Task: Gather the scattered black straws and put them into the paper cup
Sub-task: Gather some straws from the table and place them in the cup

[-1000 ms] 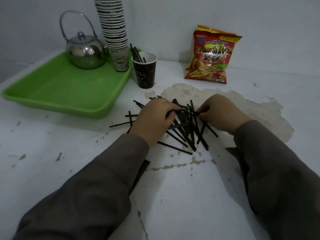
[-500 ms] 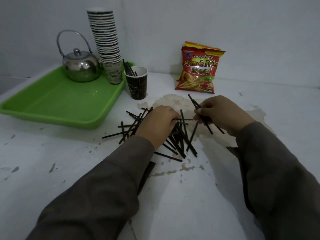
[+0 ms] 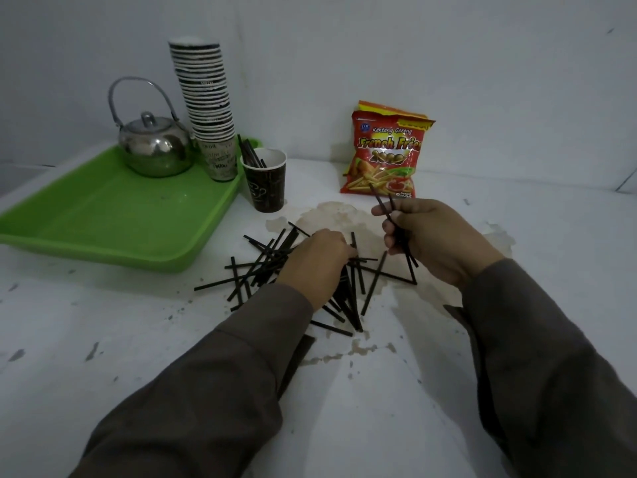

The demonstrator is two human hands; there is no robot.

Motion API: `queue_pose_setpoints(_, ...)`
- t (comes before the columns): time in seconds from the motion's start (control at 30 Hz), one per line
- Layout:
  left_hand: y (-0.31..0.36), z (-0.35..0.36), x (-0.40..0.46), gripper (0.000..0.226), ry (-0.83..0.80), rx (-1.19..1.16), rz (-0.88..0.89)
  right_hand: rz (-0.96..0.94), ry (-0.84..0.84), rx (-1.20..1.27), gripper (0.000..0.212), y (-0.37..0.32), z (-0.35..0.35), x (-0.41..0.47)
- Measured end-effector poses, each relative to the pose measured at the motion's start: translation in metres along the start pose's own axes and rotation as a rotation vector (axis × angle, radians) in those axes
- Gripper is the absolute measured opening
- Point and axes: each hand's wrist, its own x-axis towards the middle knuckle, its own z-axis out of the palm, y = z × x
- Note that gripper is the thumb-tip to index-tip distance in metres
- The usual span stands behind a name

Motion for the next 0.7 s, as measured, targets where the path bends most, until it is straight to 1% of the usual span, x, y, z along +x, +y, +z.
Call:
queue_pose_setpoints(0.07, 0.0, -0.01, -0.001, 0.04, 0.041, -0.125, -0.034, -0.014, -0.017, 0.064, 0.027, 0.0, 0.0, -0.001)
queue_pose_setpoints(0.17, 0.0, -0.036, -0.005, 0.03, 0.12, -0.411, -0.108, -0.032, -0.058, 0.191, 0.023, -0.003, 0.001, 0.0)
queue_pose_setpoints(0.23, -0.003, -0.057, -0.007, 0.028, 0.14, -0.492, -0.125, -0.044, -0.079, 0.295, 0.022, -0.007, 0.003, 0.003)
queue_pose_setpoints(0.3, -0.01, -0.078, -0.008, 0.026, 0.126, -0.544, -0.134, -0.055, -0.09, 0.409, 0.02, -0.014, 0.006, 0.007)
queue_pose_setpoints(0.4, -0.023, -0.103, -0.008, 0.024, 0.107, -0.647, -0.17, -0.08, -0.058, 0.506, 0.021, -0.027, 0.011, 0.02)
queue_pose_setpoints(0.47, -0.03, -0.115, -0.01, 0.023, 0.122, -0.783, -0.189, -0.104, -0.014, 0.501, 0.022, -0.035, 0.015, 0.029)
queue_pose_setpoints(0.57, -0.045, -0.121, -0.01, 0.022, 0.193, -0.971, -0.192, -0.099, 0.016, 0.467, 0.018, -0.04, 0.023, 0.045)
queue_pose_setpoints(0.63, -0.054, -0.125, -0.008, 0.023, 0.297, -1.078, -0.205, -0.107, 0.016, 0.369, 0.021, -0.041, 0.031, 0.054)
queue_pose_setpoints(0.7, -0.063, -0.129, -0.003, 0.026, 0.44, -1.176, -0.216, -0.146, 0.032, 0.213, 0.023, -0.045, 0.041, 0.062)
